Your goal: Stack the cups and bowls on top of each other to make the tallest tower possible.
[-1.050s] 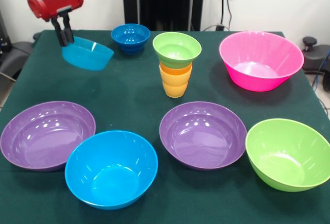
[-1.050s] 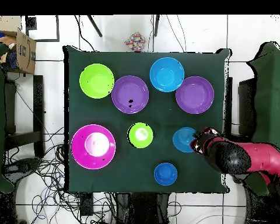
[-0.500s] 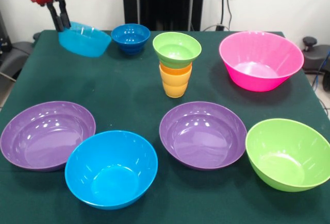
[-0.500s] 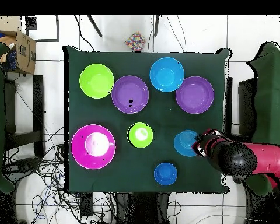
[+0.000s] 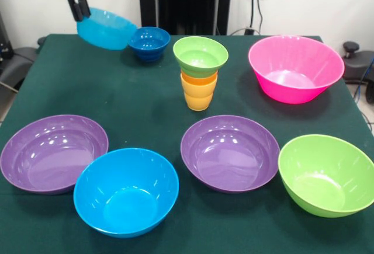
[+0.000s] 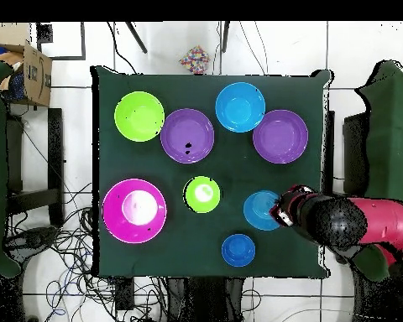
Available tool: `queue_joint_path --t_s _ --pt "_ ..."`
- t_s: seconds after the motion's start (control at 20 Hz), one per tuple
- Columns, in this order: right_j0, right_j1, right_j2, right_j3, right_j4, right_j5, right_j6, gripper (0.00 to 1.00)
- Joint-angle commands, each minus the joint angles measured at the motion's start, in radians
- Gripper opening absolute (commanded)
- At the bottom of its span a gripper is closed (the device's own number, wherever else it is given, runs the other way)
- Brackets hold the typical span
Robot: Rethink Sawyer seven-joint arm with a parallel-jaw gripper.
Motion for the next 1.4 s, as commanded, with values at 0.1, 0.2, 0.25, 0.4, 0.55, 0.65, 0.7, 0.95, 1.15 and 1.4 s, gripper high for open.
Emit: queue_joint_path --t_s 0.1,0.2,0.25,0.4,0.55,0.65,0.7,0.95,1.15,1.4 --pt "0.081 -0.045 0.006 0.023 0.047 0.144 -0.036 0.0" --pt "0.092 -0.047 0.003 0.016 0.062 0.157 -0.028 0.0" --pt "0.098 -0.046 0.002 0.014 0.067 0.16 -0.025 0.0" --pt "0.111 -0.043 -0.003 0.005 0.083 0.173 -0.019 0.0" --pt "0.125 -0.048 -0.009 -0.008 0.095 0.198 -0.018 0.0" --pt "0.139 -0.045 -0.016 -0.022 0.097 0.209 -0.014 0.0" --pt "0.144 -0.043 -0.018 -0.027 0.1 0.213 -0.012 0.0" --pt "0.173 -0.045 -0.026 -0.045 0.117 0.235 0.005 0.0" --pt "0.194 -0.057 -0.028 -0.055 0.133 0.257 0.022 0.0" --pt "0.211 -0.062 -0.034 -0.061 0.144 0.266 0.033 0.0"
